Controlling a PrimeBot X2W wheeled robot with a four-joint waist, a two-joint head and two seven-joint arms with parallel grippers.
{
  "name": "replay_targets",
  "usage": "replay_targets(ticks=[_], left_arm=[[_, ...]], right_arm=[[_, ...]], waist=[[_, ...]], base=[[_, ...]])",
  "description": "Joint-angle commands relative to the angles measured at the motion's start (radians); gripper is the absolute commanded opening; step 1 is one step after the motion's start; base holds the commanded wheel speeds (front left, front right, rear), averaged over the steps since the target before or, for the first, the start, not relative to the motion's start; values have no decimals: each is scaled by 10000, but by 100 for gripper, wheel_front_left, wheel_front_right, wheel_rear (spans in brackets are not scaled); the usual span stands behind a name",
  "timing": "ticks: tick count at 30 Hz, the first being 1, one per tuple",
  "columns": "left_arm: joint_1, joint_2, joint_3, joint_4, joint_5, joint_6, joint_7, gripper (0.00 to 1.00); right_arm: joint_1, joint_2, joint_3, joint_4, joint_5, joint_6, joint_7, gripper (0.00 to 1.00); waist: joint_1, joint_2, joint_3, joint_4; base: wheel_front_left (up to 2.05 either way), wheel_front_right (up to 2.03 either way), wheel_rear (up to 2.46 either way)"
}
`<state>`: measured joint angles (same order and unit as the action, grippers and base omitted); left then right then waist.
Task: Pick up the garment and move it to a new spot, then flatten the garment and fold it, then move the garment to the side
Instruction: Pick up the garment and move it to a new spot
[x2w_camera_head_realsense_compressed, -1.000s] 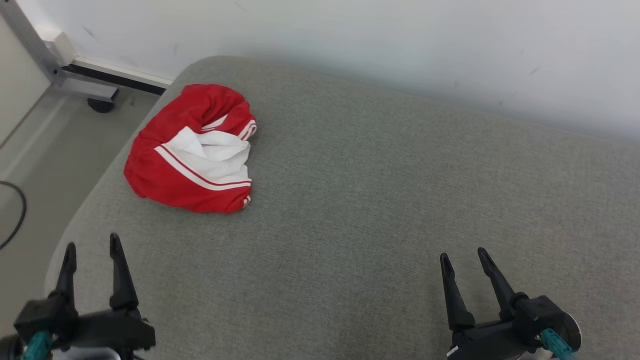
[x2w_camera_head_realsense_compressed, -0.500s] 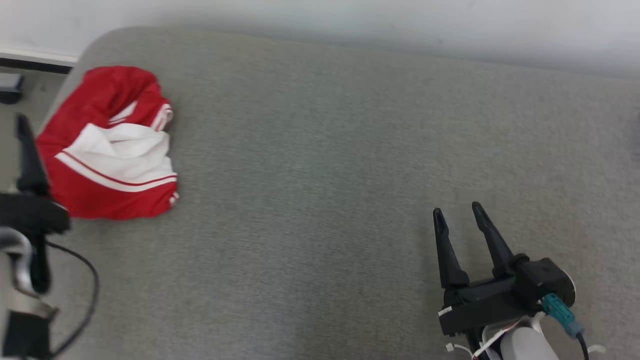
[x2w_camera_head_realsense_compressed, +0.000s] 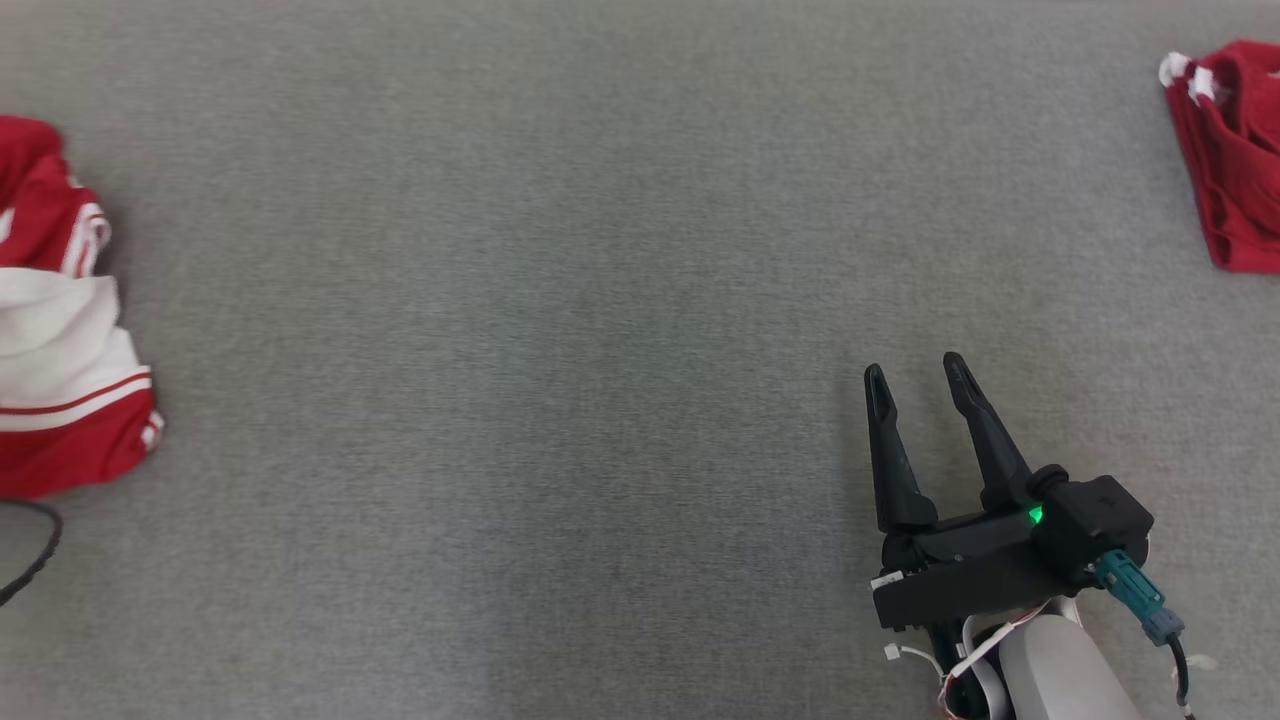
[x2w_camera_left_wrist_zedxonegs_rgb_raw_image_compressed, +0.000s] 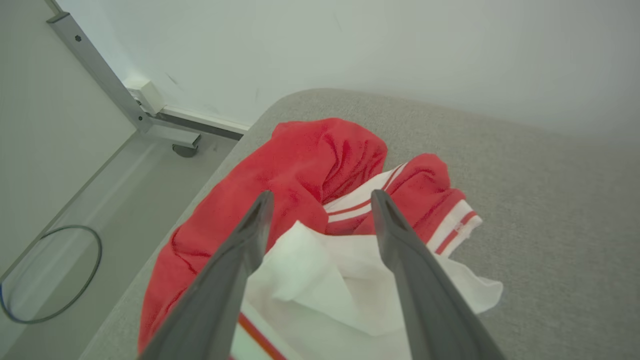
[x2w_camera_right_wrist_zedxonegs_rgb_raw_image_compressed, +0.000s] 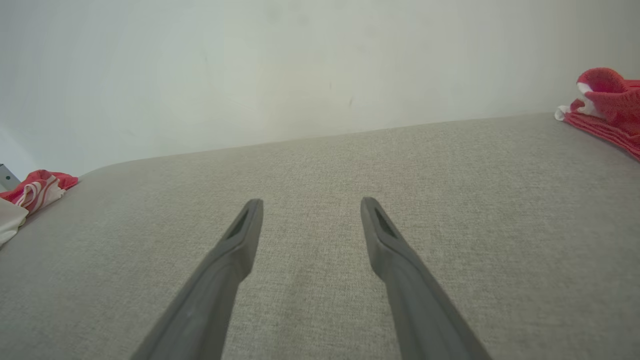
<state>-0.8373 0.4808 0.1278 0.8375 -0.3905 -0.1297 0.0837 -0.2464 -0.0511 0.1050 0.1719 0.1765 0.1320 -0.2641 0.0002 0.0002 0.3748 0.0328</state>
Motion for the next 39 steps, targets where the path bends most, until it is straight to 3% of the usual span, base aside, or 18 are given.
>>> replay_targets(ticks=[1, 8, 15, 18, 19, 20, 21, 30, 39], left_arm=[[-157, 210, -126, 222, -102, -4, 398, 100], [-434, 644, -546, 1220, -723, 9, 2085, 100], [-598, 721, -952, 2413, -928, 8, 4244, 100], [-686, 774, -1058, 2566, -922, 10, 4436, 100], [-691, 752, -1065, 2617, -968, 10, 4460, 92], [-675, 724, -1107, 2640, -980, 10, 4472, 23], [-643, 701, -1184, 2639, -979, 9, 4480, 0], [-448, 675, -1847, 1637, -1458, -14, 3398, 0], [-879, 1108, -2498, 651, -1879, 3, 1176, 0]], right_arm=[[-96, 18, 41, -46, 80, -28, -3, 100], [-176, 19, 4, -71, 3, -28, -3, 100], [-157, 19, -47, -54, -116, -29, -3, 100], [-137, 18, -76, -41, -146, -29, -3, 100], [-129, 18, -80, -33, -150, -29, -3, 100], [-121, 18, -86, -27, -153, -29, -3, 100], [-115, 18, -87, -21, -154, -29, -3, 100], [95, 18, -219, 89, -145, -29, -3, 100], [361, 16, -295, 284, -39, -29, -3, 100]], waist=[[-2, -2, 440, -506], [-2, -2, 506, -696], [-2, -2, 449, -777], [-2, -2, 425, -799], [-2, -2, 418, -808], [-2, -2, 409, -812], [-2, -2, 395, -816], [-2, -2, 11, -673], [-2, -2, -897, -304]], base=[[0, 0, 0], [0, 0, 0], [0, 0, 0], [0, 0, 0], [0, 0, 0], [0, 0, 0], [0, 0, 0], [0, 0, 0], [0, 0, 0]])
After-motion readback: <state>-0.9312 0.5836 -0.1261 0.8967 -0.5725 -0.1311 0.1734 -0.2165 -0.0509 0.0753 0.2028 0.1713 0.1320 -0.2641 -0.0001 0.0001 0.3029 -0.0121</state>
